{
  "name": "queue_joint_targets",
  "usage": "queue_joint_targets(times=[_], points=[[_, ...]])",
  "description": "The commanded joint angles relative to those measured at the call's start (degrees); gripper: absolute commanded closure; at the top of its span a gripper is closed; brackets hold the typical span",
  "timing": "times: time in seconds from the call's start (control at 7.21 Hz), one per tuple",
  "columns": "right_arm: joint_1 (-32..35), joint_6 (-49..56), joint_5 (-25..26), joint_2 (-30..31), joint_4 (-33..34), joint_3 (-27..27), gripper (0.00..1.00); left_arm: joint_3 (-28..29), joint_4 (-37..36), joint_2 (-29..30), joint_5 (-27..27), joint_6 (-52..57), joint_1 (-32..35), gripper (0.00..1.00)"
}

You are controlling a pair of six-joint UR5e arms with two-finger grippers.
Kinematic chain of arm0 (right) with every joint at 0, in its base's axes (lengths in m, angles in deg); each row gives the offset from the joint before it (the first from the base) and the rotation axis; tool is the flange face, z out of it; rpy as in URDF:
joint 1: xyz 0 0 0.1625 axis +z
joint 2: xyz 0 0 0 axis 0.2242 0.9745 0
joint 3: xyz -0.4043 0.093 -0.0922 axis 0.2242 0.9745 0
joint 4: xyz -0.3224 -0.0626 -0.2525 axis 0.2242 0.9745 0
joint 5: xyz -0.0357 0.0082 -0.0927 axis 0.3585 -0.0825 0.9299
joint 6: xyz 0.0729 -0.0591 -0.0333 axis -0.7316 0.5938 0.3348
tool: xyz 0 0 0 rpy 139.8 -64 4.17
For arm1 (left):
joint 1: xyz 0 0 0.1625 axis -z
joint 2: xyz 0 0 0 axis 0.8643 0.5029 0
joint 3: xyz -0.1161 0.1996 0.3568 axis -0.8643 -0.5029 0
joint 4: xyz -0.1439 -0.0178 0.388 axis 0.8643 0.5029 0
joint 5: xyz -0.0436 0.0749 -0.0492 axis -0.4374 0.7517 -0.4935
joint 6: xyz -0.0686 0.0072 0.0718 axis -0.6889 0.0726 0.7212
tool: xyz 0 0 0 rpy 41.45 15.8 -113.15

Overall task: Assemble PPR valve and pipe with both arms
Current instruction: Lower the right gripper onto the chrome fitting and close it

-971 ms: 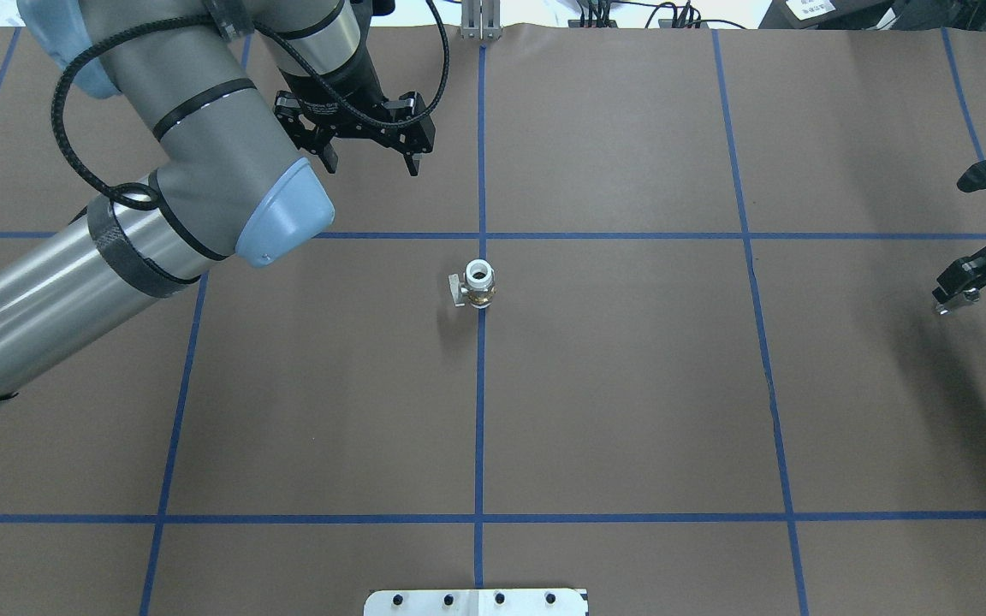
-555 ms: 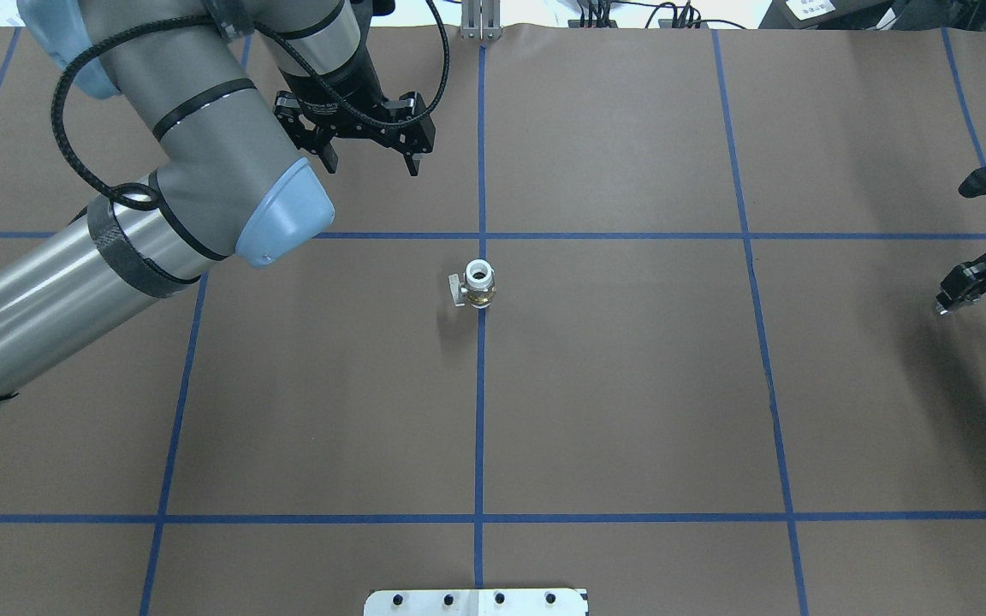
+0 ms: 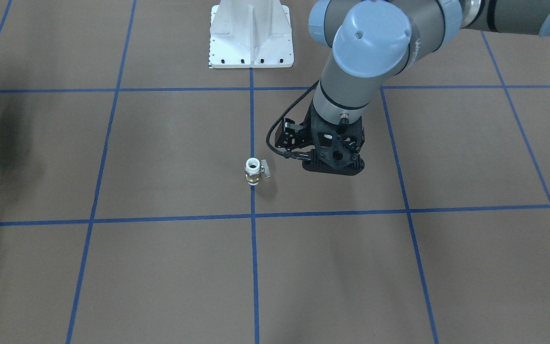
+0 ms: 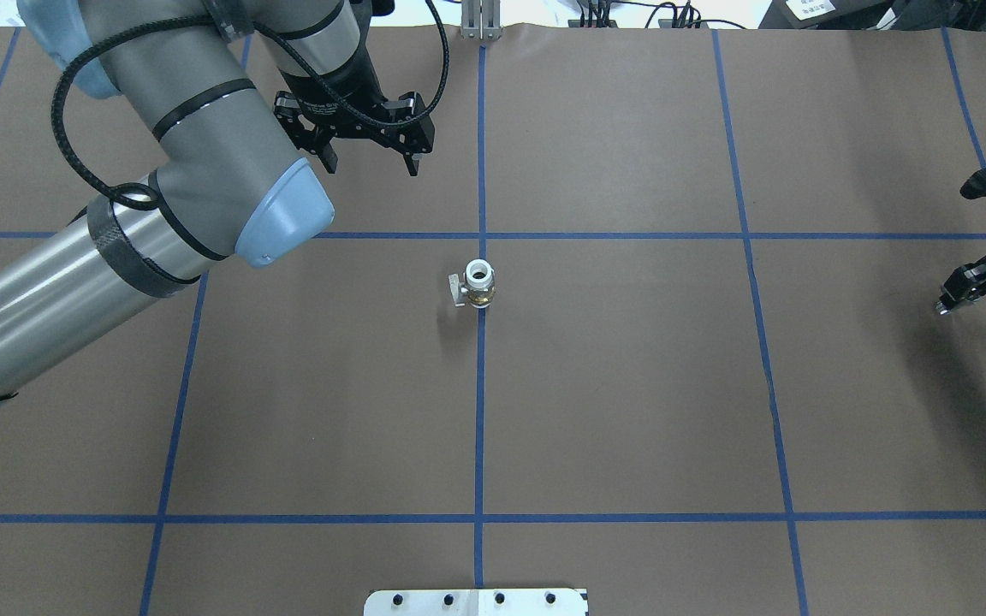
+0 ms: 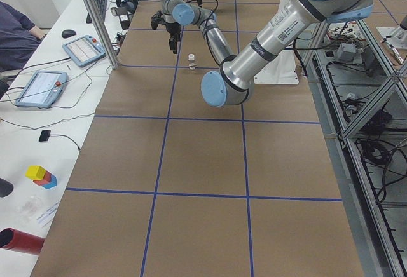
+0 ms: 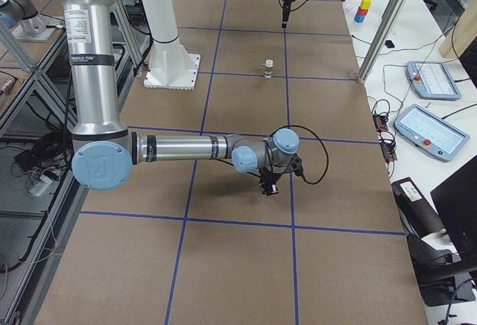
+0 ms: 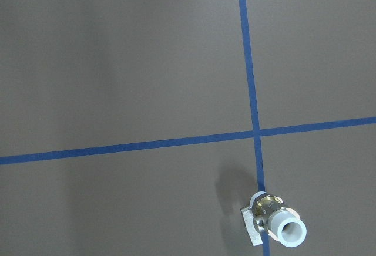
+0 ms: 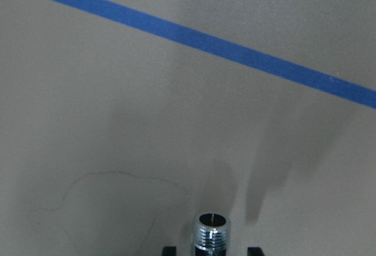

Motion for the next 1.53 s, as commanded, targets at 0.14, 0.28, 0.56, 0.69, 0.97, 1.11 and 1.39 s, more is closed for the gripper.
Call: queue_joint_targets(times=[0.14, 0.28, 0.56, 0.69, 0.97, 1.11, 1.39], points=[[0.0, 0.0, -0.2, 0.0, 0.0, 0.0, 0.51, 0.1, 0.1, 0.0, 0.0, 0.0, 0.0, 0.00], [0.0, 0.0, -0.4, 0.1, 0.0, 0.0, 0.56, 0.1, 0.1, 0.1, 0.0, 0.0, 0.0, 0.00], [0.0, 0.0, -0.5, 0.0, 0.0, -0.3, 0.58, 0.3, 0.1, 0.1, 0.0, 0.0, 0.0, 0.00], [0.0, -0.1, -0.4, 0.0, -0.1, -0.3, 0.72, 0.4, 0.0, 0.1, 0.1, -0.2, -0.1, 0.00], [0.4, 0.3, -0.8, 0.1, -0.5, -1.5, 1.00, 0.4, 0.1, 0.0, 0.1, -0.1, 0.0, 0.00], [1.3, 0.1, -1.0, -0.1, 0.2, -2.9, 1.00, 0.4, 0.1, 0.0, 0.1, -0.1, 0.0, 0.00], [4.7, 0.0, -4.1, -3.0, 7.8, -5.9, 1.00, -0.1, 0.4, -1.4, 0.1, 0.1, 0.0, 0.00]])
